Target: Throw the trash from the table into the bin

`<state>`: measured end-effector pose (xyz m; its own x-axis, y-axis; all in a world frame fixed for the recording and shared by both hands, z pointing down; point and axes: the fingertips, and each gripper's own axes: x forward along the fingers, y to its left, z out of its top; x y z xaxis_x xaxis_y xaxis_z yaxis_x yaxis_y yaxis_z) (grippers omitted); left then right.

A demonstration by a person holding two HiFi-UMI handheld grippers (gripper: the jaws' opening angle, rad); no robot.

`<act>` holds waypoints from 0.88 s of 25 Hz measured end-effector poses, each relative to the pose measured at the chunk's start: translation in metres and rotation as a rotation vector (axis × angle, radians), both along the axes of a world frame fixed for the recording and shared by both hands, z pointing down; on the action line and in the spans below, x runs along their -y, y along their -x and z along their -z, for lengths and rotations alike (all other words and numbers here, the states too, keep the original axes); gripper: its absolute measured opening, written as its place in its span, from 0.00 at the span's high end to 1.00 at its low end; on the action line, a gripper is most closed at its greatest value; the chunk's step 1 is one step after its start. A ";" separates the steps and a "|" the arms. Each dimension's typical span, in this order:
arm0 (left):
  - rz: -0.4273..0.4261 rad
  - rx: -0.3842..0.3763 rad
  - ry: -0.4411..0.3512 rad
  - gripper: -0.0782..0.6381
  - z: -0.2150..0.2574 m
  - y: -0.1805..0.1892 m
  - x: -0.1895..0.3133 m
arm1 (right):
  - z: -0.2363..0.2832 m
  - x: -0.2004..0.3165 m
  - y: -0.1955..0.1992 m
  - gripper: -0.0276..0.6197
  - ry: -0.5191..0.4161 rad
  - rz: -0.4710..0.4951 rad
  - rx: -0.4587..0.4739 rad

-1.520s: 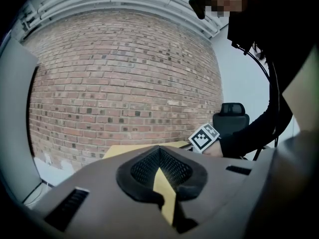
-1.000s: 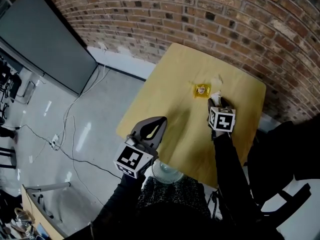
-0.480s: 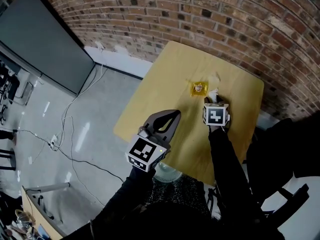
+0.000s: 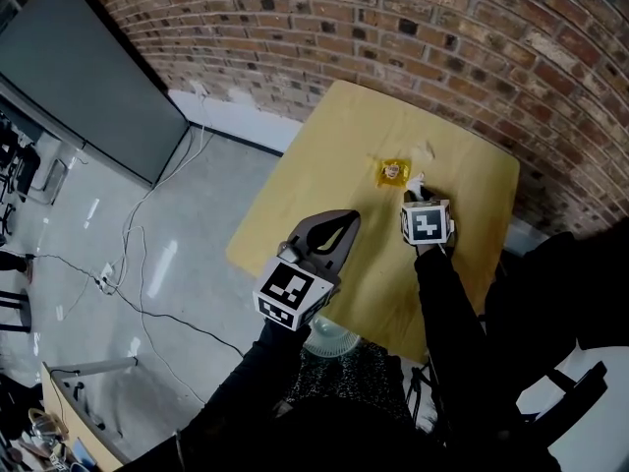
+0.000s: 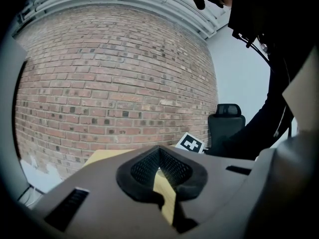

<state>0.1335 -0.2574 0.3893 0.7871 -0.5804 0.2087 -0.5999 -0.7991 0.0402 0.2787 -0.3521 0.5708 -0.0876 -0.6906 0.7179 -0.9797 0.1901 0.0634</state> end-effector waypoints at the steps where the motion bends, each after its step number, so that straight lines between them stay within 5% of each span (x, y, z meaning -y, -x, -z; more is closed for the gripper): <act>1: 0.001 0.000 0.002 0.89 0.000 0.000 -0.001 | 0.000 -0.001 0.002 0.79 0.005 0.021 -0.019; 2: 0.003 0.001 0.004 0.89 0.001 0.001 -0.001 | 0.000 -0.003 0.002 0.90 0.007 0.034 -0.038; 3: 0.004 0.002 0.005 0.89 0.001 0.002 -0.002 | 0.000 -0.004 0.002 0.91 0.002 0.038 -0.047; 11: 0.012 -0.005 -0.013 0.89 0.008 0.012 0.000 | 0.020 -0.026 0.002 0.92 -0.086 -0.019 0.053; 22: -0.005 -0.035 -0.024 0.89 0.019 0.040 -0.029 | 0.094 -0.071 0.031 0.92 -0.231 0.004 0.034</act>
<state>0.0938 -0.2285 0.3705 0.7966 -0.5808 0.1677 -0.5944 -0.8031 0.0419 0.2480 -0.2812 0.4769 -0.1122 -0.8358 0.5375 -0.9813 0.1782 0.0723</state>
